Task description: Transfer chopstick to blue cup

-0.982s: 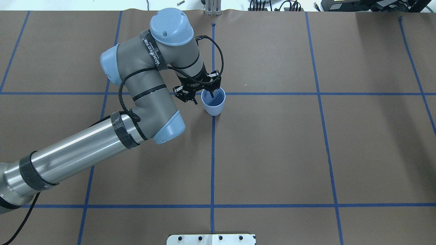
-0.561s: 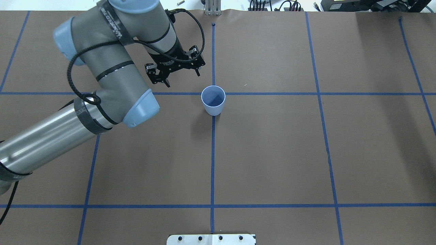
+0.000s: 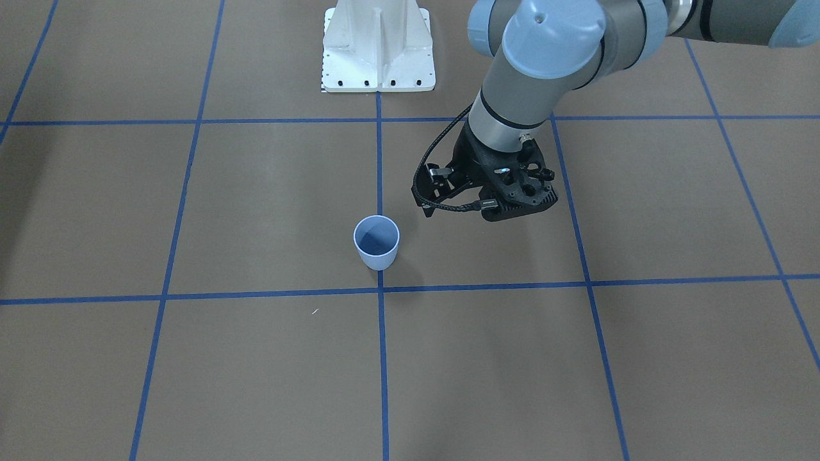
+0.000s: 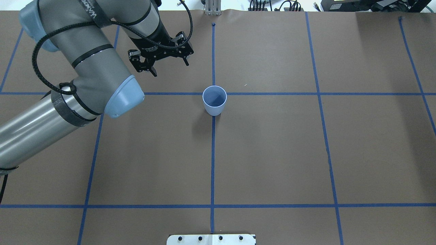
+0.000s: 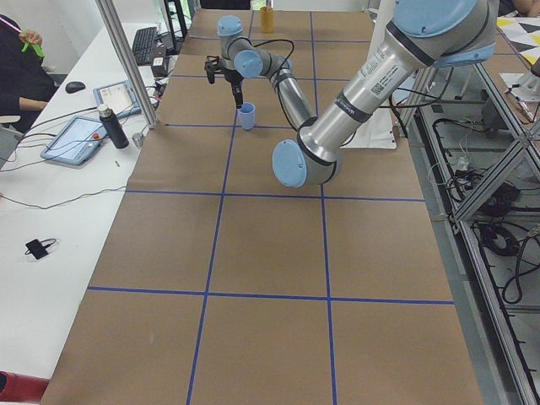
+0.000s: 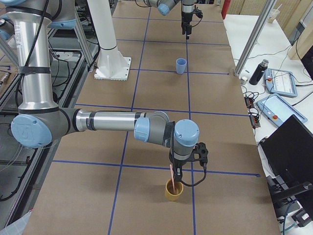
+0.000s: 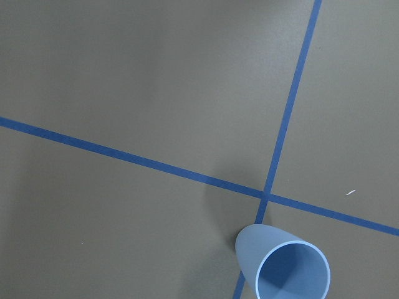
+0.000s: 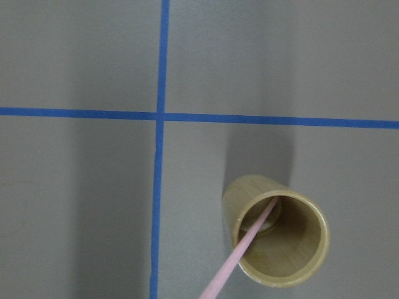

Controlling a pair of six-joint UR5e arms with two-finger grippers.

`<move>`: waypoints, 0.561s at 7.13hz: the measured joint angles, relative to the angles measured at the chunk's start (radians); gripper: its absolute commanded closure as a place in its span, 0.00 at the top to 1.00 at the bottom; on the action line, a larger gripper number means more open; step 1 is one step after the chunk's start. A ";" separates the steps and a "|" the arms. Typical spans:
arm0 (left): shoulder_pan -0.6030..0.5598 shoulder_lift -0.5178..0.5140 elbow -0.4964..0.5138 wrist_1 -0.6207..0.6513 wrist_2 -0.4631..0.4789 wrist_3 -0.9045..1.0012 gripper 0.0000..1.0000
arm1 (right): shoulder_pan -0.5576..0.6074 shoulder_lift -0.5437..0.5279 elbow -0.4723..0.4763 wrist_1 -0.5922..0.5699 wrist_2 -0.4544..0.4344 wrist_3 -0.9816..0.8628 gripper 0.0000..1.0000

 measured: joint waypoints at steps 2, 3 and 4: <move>-0.017 0.033 -0.023 0.001 0.001 0.018 0.99 | 0.022 0.081 -0.091 -0.103 0.032 0.085 1.00; -0.032 0.071 -0.056 0.002 0.001 0.050 0.99 | 0.024 0.096 -0.109 -0.133 0.074 0.163 1.00; -0.046 0.107 -0.085 0.002 0.001 0.076 0.99 | 0.025 0.095 -0.120 -0.144 0.119 0.244 1.00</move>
